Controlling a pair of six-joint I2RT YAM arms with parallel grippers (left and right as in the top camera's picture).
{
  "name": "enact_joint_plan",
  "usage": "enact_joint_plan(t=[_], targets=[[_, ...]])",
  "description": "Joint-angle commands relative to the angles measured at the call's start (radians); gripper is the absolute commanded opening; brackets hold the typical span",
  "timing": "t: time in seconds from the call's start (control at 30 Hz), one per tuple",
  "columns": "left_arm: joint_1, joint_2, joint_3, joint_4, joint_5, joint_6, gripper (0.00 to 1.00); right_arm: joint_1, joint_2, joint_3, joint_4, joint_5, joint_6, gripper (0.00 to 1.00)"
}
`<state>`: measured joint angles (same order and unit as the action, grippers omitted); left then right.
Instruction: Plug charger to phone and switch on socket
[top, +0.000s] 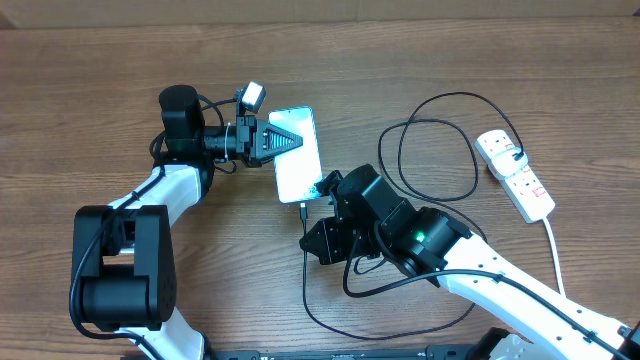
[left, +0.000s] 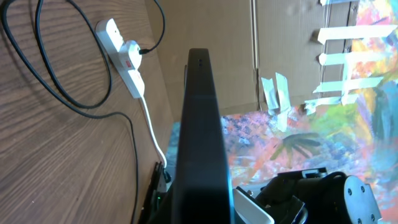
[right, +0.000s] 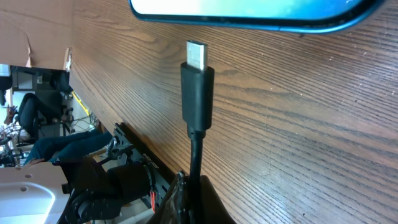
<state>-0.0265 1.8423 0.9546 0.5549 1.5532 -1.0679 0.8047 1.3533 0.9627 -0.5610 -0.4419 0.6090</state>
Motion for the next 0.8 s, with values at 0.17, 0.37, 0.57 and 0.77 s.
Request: enact_joint_plan(t=[0.17, 0.37, 0.57, 0.77], targets=[[-0.002, 0.002, 0.023, 0.002, 0.027, -0.040, 0.04, -0.004, -0.001, 0.007, 0.007, -0.016, -0.008, 0.04], [-0.002, 0.002, 0.023, 0.000, 0.027, -0.040, 0.04, -0.008, -0.001, 0.007, 0.012, -0.016, -0.007, 0.04], [-0.002, 0.002, 0.023, 0.000, 0.027, -0.040, 0.04, -0.042, -0.001, 0.007, 0.011, -0.032, -0.008, 0.04], [-0.002, 0.002, 0.023, 0.001, 0.027, -0.039, 0.04, -0.048, -0.001, 0.007, 0.021, -0.062, -0.008, 0.04]])
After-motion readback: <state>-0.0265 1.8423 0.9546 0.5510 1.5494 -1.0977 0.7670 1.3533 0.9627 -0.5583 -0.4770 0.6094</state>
